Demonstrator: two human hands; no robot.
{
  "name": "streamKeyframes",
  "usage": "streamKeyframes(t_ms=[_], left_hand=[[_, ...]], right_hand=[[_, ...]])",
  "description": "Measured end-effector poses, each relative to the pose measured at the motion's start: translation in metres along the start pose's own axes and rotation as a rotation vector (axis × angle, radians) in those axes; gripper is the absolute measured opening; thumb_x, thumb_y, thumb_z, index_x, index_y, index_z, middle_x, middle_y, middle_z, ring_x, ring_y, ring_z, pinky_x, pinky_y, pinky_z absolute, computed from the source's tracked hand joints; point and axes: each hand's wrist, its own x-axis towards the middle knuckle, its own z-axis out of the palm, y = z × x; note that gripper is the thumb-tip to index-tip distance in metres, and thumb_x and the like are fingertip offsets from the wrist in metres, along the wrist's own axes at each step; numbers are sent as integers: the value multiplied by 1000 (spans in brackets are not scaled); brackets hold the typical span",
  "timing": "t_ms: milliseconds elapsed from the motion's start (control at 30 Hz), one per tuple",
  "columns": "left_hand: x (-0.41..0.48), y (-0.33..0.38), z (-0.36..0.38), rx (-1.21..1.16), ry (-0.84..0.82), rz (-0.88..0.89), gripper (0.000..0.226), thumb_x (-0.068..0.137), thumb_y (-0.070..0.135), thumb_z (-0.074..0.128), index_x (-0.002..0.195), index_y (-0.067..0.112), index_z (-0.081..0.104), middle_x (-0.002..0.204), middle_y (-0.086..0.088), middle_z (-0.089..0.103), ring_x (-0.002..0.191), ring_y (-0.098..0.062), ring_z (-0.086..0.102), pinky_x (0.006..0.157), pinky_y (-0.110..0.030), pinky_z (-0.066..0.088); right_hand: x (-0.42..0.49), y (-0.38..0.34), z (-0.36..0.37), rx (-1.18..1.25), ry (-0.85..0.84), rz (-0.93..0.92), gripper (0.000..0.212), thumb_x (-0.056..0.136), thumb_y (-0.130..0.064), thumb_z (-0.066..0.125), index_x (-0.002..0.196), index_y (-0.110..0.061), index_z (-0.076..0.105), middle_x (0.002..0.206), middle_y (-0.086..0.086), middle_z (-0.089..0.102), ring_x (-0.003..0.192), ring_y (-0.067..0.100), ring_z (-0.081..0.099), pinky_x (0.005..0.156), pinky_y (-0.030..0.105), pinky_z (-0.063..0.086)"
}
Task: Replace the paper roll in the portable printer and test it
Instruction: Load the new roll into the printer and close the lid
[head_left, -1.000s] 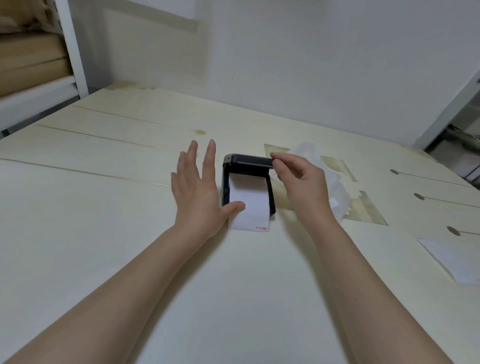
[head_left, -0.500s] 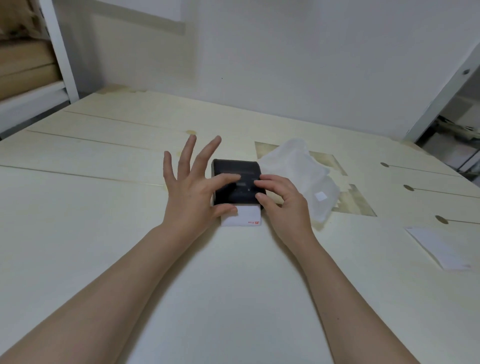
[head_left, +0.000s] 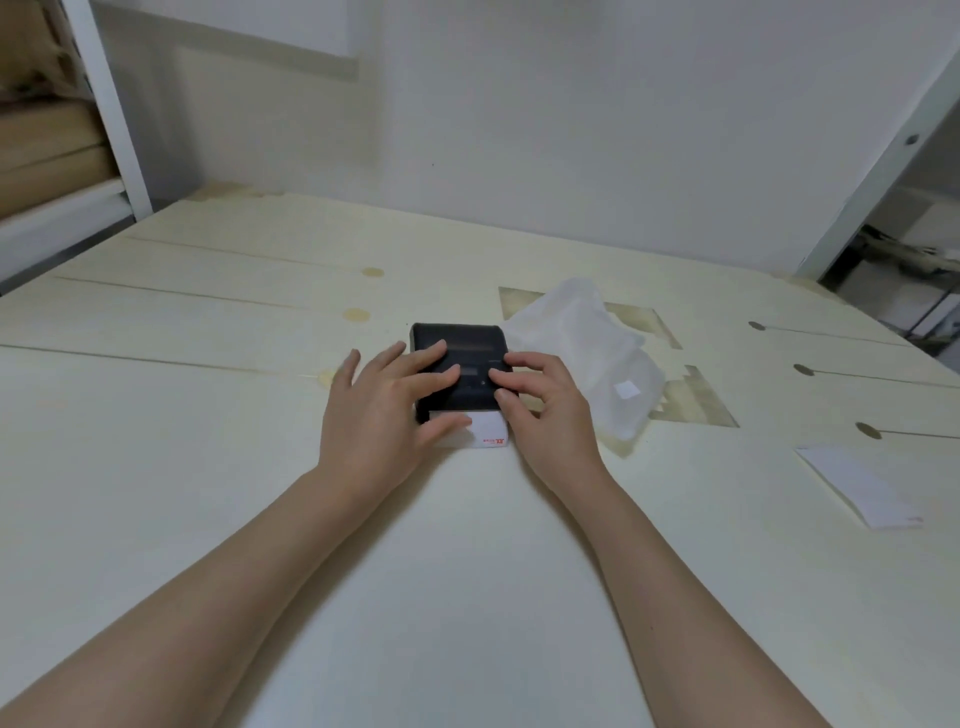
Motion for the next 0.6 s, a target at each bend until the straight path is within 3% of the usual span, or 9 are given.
streamKeyframes(t_ms=[100, 200, 300, 400, 467, 533, 600], left_hand=[[-1, 11, 5, -159, 125, -200, 48, 87, 50, 62, 129, 26, 62, 150, 6, 47, 134, -18, 46, 105, -38, 37], [6, 15, 4, -3, -116, -478, 67, 85, 67, 48, 130, 18, 58, 152, -12, 39, 142, -30, 29, 111, -45, 30], [13, 15, 1, -76, -258, -534, 58, 88, 66, 41, 125, 27, 62, 148, -8, 44, 143, -30, 25, 114, -45, 24], [15, 13, -7, -278, -254, -470, 55, 82, 63, 43, 128, 36, 59, 124, 4, 65, 127, -24, 48, 104, -41, 37], [14, 11, -14, -480, -232, -424, 47, 80, 55, 51, 122, 38, 62, 106, 14, 70, 110, -14, 61, 97, -36, 45], [16, 9, -17, -671, -139, -427, 42, 86, 39, 66, 127, 33, 61, 109, 17, 67, 102, -4, 64, 85, -15, 48], [21, 8, -20, -773, -30, -466, 46, 88, 24, 69, 133, 26, 58, 119, 11, 64, 94, 9, 59, 69, 1, 43]], right_hand=[[-1, -7, -1, 50, 8, 78, 18, 93, -9, 62, 105, -14, 74, 122, -9, 57, 100, 1, 63, 80, 4, 45], [-2, -13, -2, 101, 51, 197, 23, 95, -21, 59, 117, -20, 67, 123, -8, 55, 95, -1, 63, 74, 6, 46], [3, -15, -3, 144, -8, 333, 56, 96, -45, 51, 148, -34, 33, 137, -6, 47, 104, -2, 57, 86, 14, 41], [10, -12, 2, 260, -49, 398, 72, 91, -58, 49, 152, -42, 15, 140, -4, 51, 119, 13, 58, 93, 29, 49], [12, -11, 3, 263, -48, 413, 74, 87, -63, 50, 151, -42, 18, 130, -1, 54, 106, 15, 64, 87, 35, 57], [13, -10, 2, 282, -73, 399, 61, 91, -57, 49, 146, -34, 33, 112, 7, 59, 83, 14, 68, 75, 32, 60], [12, -7, 2, 357, -115, 383, 59, 91, -55, 51, 140, -24, 44, 105, 14, 64, 79, 19, 72, 78, 37, 61]])
